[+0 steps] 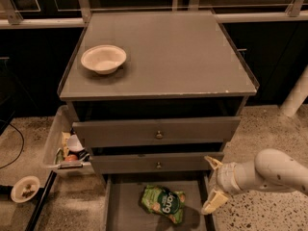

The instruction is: Pick green rice chip bag from bottom drawer and place on counter

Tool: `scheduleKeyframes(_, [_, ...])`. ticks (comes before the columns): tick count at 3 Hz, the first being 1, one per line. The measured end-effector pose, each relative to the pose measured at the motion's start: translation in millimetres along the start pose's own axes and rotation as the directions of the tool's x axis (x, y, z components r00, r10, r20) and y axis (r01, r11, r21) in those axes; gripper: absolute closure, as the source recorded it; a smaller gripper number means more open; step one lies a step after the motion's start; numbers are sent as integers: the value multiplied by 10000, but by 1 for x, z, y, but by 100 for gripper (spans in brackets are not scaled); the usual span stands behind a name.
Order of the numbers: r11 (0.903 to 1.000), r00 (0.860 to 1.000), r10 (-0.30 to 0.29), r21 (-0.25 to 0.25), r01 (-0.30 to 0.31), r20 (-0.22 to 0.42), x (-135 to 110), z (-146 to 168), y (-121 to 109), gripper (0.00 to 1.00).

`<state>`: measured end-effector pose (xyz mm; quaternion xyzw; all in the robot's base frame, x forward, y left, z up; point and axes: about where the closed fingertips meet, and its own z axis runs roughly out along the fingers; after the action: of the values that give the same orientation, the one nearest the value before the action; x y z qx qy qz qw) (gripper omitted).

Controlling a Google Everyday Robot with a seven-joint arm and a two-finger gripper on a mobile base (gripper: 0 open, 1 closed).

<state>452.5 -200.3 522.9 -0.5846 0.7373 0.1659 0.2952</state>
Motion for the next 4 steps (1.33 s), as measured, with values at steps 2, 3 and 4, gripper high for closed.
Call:
scheduleKeyframes(2, [9984,9943,567,-101,-560,902,40,106,-2,0])
scheduleKeyframes(3, [9987,9977,-306,-381,329,600,59,174,-7,0])
scheduleKeyframes(4, [9982,9978,-275,-514,307,607,61,185,-2,0])
